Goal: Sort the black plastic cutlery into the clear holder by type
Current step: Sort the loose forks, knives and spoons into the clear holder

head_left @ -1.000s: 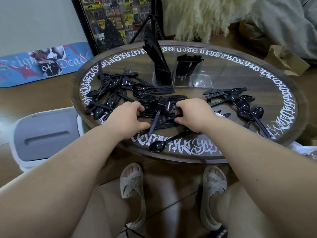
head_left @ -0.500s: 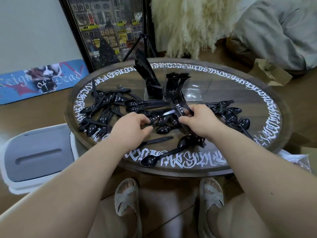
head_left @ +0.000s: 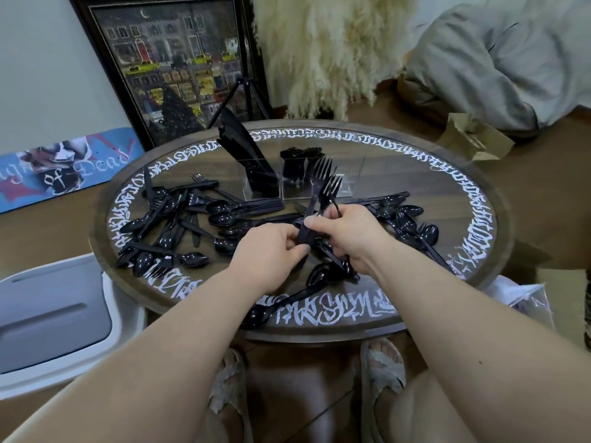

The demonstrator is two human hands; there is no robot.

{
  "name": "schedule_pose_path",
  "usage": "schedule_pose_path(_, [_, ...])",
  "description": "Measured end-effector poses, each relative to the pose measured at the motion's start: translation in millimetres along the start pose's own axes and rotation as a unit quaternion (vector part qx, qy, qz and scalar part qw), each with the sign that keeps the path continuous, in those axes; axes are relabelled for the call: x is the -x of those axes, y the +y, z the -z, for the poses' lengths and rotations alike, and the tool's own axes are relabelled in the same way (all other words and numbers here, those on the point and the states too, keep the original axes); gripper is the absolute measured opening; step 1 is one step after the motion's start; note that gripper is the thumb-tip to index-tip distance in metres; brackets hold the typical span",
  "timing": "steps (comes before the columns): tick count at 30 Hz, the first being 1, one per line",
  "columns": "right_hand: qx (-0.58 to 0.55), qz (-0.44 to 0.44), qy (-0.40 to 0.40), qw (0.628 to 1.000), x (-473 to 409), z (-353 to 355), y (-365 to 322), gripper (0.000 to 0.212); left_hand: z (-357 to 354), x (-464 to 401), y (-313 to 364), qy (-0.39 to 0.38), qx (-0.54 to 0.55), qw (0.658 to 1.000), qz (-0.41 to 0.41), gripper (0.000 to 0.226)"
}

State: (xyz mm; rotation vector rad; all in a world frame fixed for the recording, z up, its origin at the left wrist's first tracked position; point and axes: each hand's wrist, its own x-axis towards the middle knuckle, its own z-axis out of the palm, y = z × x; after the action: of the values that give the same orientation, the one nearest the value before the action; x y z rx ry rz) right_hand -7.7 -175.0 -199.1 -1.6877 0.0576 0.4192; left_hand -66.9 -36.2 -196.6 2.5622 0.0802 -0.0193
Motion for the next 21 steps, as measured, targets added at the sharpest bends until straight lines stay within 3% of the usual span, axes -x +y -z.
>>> schedule_pose_path(5, [0.037,0.006,0.019,0.999,-2.4,1.5,0.0,0.031,3.7,-0.6,-1.3,-0.008,0.002,1.0,0.011,0.02])
schedule_pose_path(12, [-0.068,0.013,-0.006,0.998,-3.7,5.9,-1.8,0.027,7.9,0.8,-6.2,-0.006,0.041,0.998,0.053,0.032])
schedule_pose_path(21, [-0.162,-0.028,0.02,0.986,-3.5,1.4,-4.4,0.03,7.6,4.3,-0.8,-0.016,0.218,0.975,0.044,0.029])
